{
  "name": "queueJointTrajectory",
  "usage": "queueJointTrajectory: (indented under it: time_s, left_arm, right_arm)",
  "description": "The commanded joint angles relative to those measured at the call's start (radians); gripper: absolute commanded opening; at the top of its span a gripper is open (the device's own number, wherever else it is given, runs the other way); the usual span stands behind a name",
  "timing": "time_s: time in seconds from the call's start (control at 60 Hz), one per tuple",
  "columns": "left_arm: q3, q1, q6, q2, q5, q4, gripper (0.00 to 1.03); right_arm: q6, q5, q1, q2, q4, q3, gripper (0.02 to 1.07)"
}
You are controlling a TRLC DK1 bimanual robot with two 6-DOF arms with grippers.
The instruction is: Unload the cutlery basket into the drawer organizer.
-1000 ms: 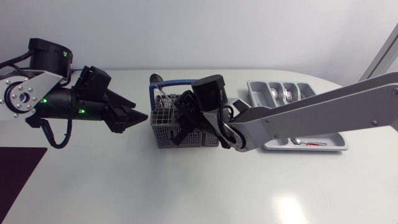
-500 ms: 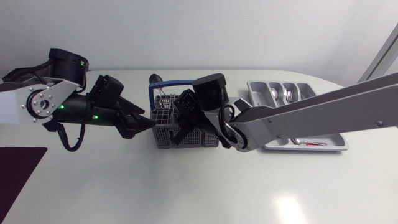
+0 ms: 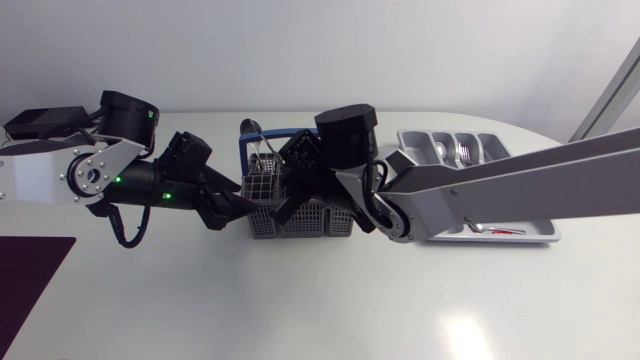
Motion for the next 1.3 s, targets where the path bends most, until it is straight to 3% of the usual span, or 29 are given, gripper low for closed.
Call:
queueJointTrajectory:
  time_s: [0.0, 0.4, 0.867, 1.05, 1.283]
  left_arm:
    - [-0.021, -0.012, -0.002, 0.029, 0.012, 0.013, 0.92]
    - [-0.016, -0.023, -0.005, 0.061, 0.003, 0.024, 0.92]
    - [0.004, -0.05, -0.013, 0.088, -0.038, 0.029, 0.92]
    - [0.004, -0.058, -0.024, 0.05, -0.044, 0.027, 0.92]
    - [0.015, -0.098, -0.042, -0.017, -0.072, 0.009, 0.92]
  right_arm:
    - [0.02, -0.004, 0.007, -0.042, 0.033, -0.022, 0.08]
    - [0.088, -0.015, 0.008, -0.139, 0.085, -0.056, 0.08]
    - [0.111, -0.01, 0.008, -0.262, 0.05, -0.068, 0.08]
    - [0.111, 0.01, -0.013, -0.34, -0.045, -0.083, 0.08]
    - [0.108, 0.005, -0.178, -0.547, -0.234, -0.16, 0.08]
